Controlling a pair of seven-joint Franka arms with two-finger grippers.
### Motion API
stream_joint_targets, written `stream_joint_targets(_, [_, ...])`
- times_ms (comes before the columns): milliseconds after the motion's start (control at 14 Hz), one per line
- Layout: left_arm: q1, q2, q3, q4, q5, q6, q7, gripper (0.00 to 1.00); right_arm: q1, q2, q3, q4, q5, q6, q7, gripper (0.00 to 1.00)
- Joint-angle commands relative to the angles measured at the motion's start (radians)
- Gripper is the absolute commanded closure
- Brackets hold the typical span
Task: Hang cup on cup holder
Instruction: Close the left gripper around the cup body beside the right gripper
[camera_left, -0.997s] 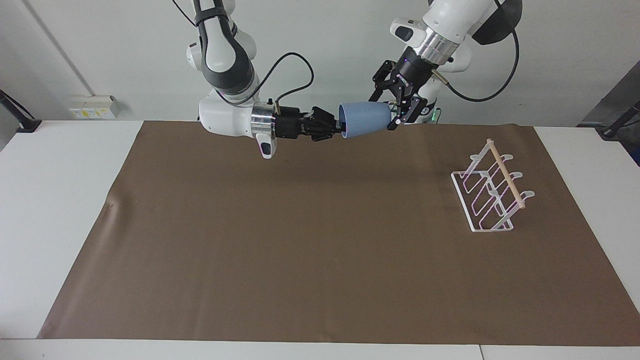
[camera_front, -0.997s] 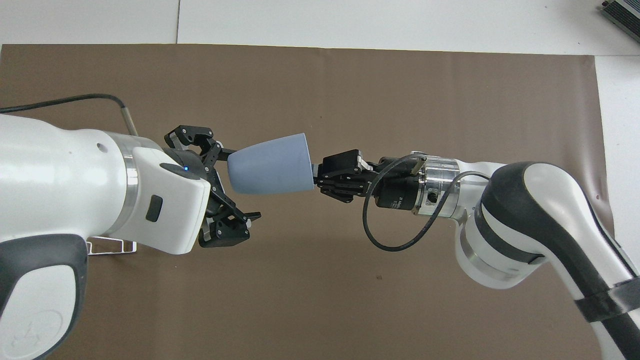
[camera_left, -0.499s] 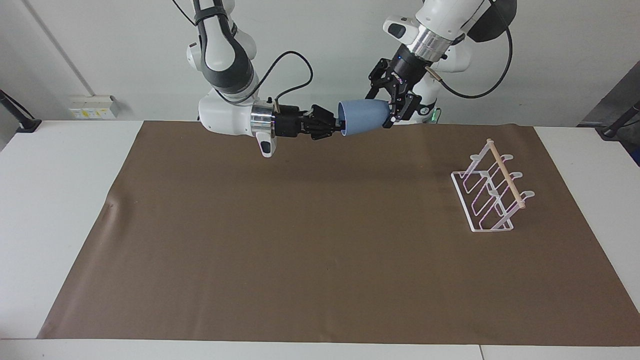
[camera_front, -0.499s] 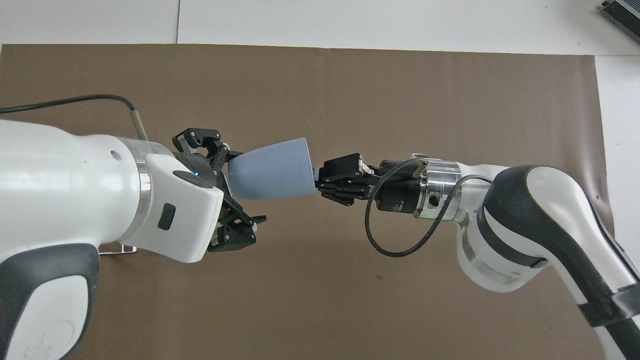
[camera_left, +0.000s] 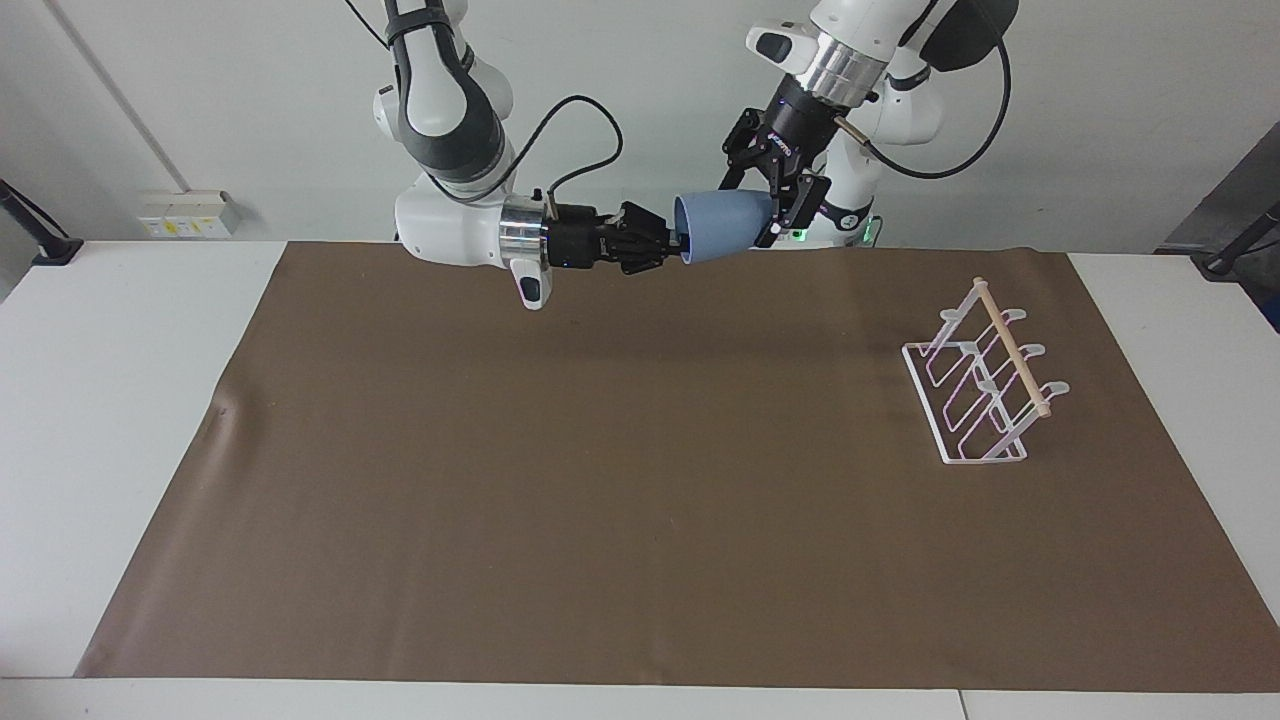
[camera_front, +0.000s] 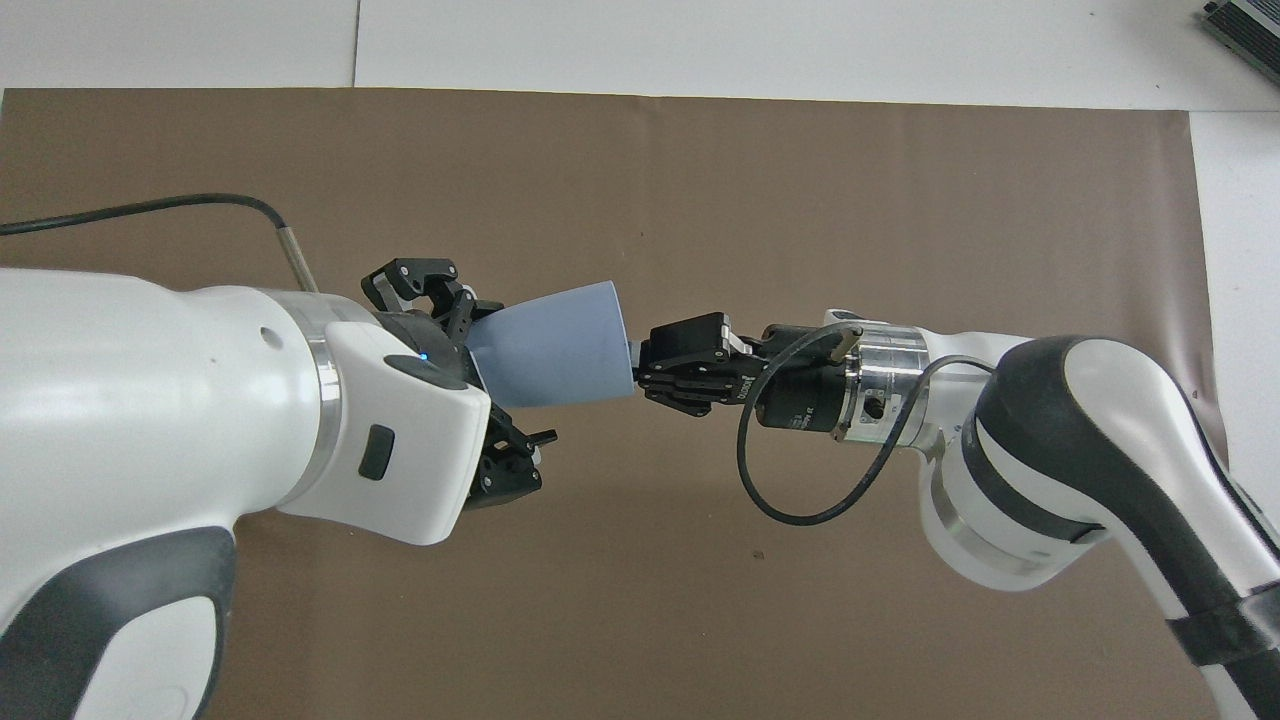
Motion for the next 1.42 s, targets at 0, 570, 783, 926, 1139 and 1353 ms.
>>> stream_joint_targets(0, [-0.037, 0.001, -0.023, 0.019, -0.018, 0.021, -0.043, 0.0, -0.001, 0.014, 0.011, 0.005, 0.037, 0.039, -0.029, 1.0])
stream_joint_targets(570, [-0.045, 0.003, -0.029, 0.002, -0.018, 0.071, -0.112, 0.0, -0.001, 0.014, 0.011, 0.005, 0.037, 0.032, -0.029, 1.0])
stream_joint_targets(783, [-0.045, -0.007, -0.029, -0.022, -0.016, 0.07, -0.121, 0.0, -0.027, 0.014, 0.009, 0.005, 0.021, -0.019, -0.029, 1.0])
stream_joint_targets(926, [-0.045, -0.013, -0.027, -0.036, -0.016, 0.068, -0.121, 0.0, -0.038, 0.014, 0.008, 0.005, 0.011, -0.034, -0.031, 1.0])
stream_joint_targets(1139, [-0.045, -0.014, -0.027, -0.05, -0.007, 0.071, -0.121, 0.0, -0.084, 0.015, 0.009, 0.007, -0.041, -0.097, -0.035, 1.0])
stream_joint_targets(1353, [-0.045, -0.017, -0.029, -0.059, 0.014, 0.076, -0.122, 0.0, -0.107, 0.014, 0.008, 0.007, -0.051, -0.136, -0.035, 1.0])
